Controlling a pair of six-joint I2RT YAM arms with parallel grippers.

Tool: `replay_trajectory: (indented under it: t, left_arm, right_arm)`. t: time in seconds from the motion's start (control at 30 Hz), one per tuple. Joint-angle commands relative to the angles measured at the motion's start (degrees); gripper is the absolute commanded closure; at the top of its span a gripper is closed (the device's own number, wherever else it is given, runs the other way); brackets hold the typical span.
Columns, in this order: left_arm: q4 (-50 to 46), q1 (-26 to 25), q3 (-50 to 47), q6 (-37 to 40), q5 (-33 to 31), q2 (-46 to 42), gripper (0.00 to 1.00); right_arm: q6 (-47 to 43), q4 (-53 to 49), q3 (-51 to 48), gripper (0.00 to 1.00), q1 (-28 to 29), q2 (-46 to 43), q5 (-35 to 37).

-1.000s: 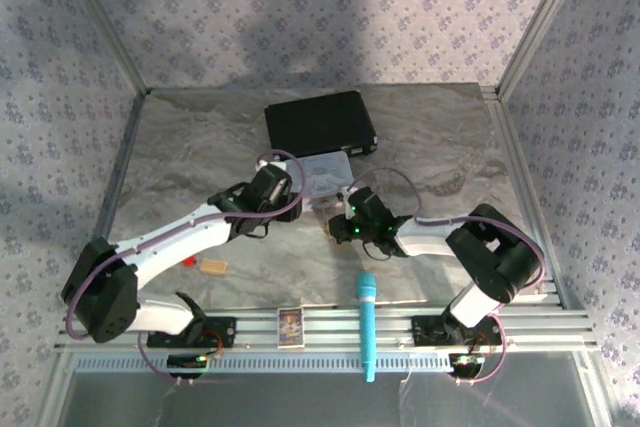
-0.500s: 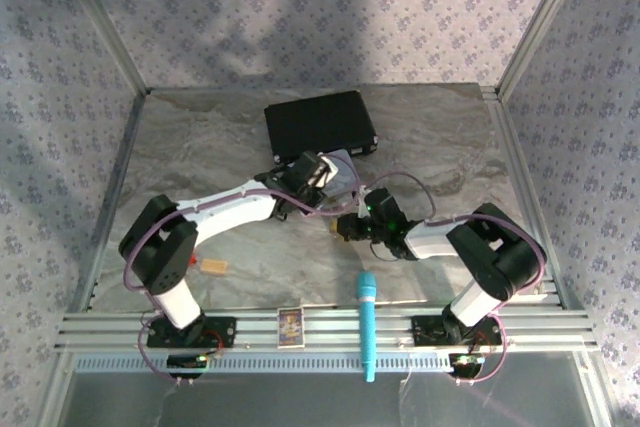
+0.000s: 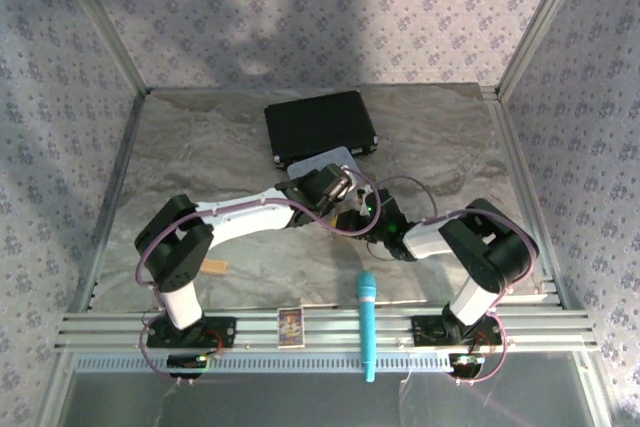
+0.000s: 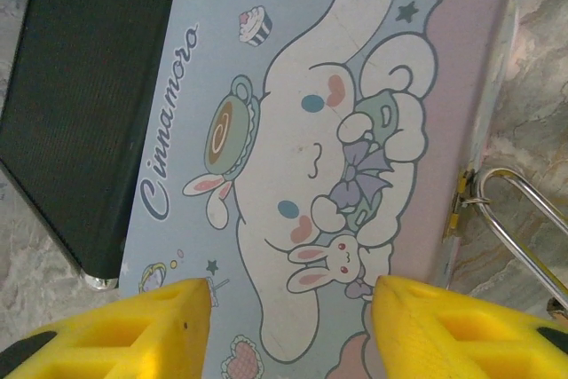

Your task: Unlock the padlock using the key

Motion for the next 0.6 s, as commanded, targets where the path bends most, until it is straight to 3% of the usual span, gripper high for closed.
replay_trajectory:
  t: [0.0, 0.13, 0.57]
  left_arm:
    - [-6.06, -1.02, -4.17, 1.87, 1.81, 3.47, 0.47]
    - [-4.22, -1.34, -5.64, 2.78, 2.54, 3.65, 0.48]
    - [-1.83, -4.12, -8.6, 4.46, 4.66, 2.28, 0.5]
  right_arm:
    - [8.53, 3.01, -2.39, 1.0, -0.7, 2.32, 7.57]
    - [11.42, 5.67, -1.48, 1.0, -0.27, 2.98, 10.97]
    - [17.16, 7.7, 1.68, 1.0, -1.74, 3.14, 11.83]
